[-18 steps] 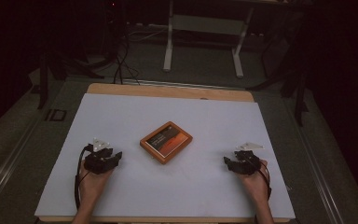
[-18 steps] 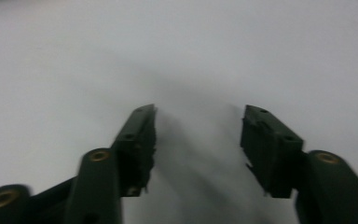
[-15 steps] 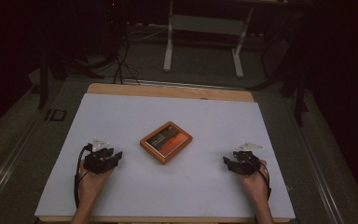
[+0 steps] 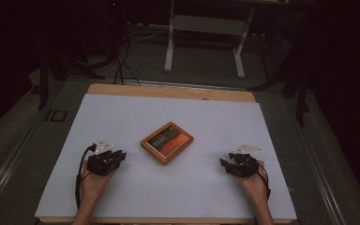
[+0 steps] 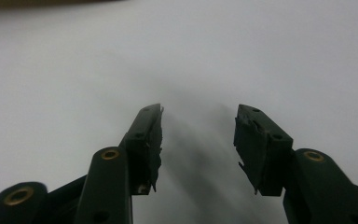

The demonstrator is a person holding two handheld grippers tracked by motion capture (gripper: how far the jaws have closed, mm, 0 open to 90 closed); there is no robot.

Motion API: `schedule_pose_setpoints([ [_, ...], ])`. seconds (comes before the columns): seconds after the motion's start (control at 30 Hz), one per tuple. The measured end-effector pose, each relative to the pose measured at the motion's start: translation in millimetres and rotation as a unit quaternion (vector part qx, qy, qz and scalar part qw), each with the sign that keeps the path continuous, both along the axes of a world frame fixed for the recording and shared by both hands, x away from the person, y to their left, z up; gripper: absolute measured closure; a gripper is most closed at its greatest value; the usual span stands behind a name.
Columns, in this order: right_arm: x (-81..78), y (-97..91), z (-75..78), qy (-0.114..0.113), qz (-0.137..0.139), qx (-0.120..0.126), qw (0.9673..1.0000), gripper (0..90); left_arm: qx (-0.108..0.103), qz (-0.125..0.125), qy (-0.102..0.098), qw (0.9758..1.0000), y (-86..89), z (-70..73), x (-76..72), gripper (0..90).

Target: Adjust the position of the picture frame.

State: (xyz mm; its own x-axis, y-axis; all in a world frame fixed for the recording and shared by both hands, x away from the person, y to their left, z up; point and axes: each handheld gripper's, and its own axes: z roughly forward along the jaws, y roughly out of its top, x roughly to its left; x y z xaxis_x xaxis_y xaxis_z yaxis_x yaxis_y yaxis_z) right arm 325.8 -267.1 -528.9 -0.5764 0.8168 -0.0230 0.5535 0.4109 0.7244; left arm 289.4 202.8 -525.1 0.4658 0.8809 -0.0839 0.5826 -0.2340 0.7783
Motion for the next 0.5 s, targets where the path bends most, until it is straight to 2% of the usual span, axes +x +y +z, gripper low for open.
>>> schedule_pose_setpoints([
  [0.1, -1.4, 3.7, 2.9, -0.002, 0.011, 0.010, 0.9999, 53.3, -0.004, -0.019, 0.000, 0.9998, -3.8, 3.6, -0.7, 88.7],
  [0.17, -2.4, 7.4, 5.2, -0.005, 0.018, 0.015, 0.9997, 54.8, -0.007, -0.025, 0.000, 0.9997, -5.6, 5.2, -1.3, 89.1],
  [0.23, -2.9, 11.1, 7.4, -0.008, 0.026, 0.015, 0.9995, 55.6, -0.007, -0.043, -0.006, 0.9990, -11.2, 10.8, -3.8, 89.1],
  [0.37, -3.5, 15.4, 10.2, -0.010, 0.032, 0.021, 0.9992, 57.3, -0.008, -0.049, -0.008, 0.9988, -16.3, 14.0, -3.1, 89.1],
  [0.43, -4.4, 19.4, 13.2, -0.011, 0.043, 0.032, 0.9985, 60.9, -0.011, -0.049, -0.006, 0.9987, -17.7, 15.4, -0.8, 88.9],
  [0.47, -4.8, 21.2, 14.5, -0.010, 0.047, 0.037, 0.9982, 63.6, -0.024, -0.047, -0.004, 0.9986, -17.5, 16.7, 1.9, 88.7],
  [0.5, -5.0, 23.2, 15.6, -0.007, 0.054, 0.041, 0.9977, 71.1, -0.024, -0.047, -0.004, 0.9986, -17.5, 16.7, 1.9, 88.0],
])
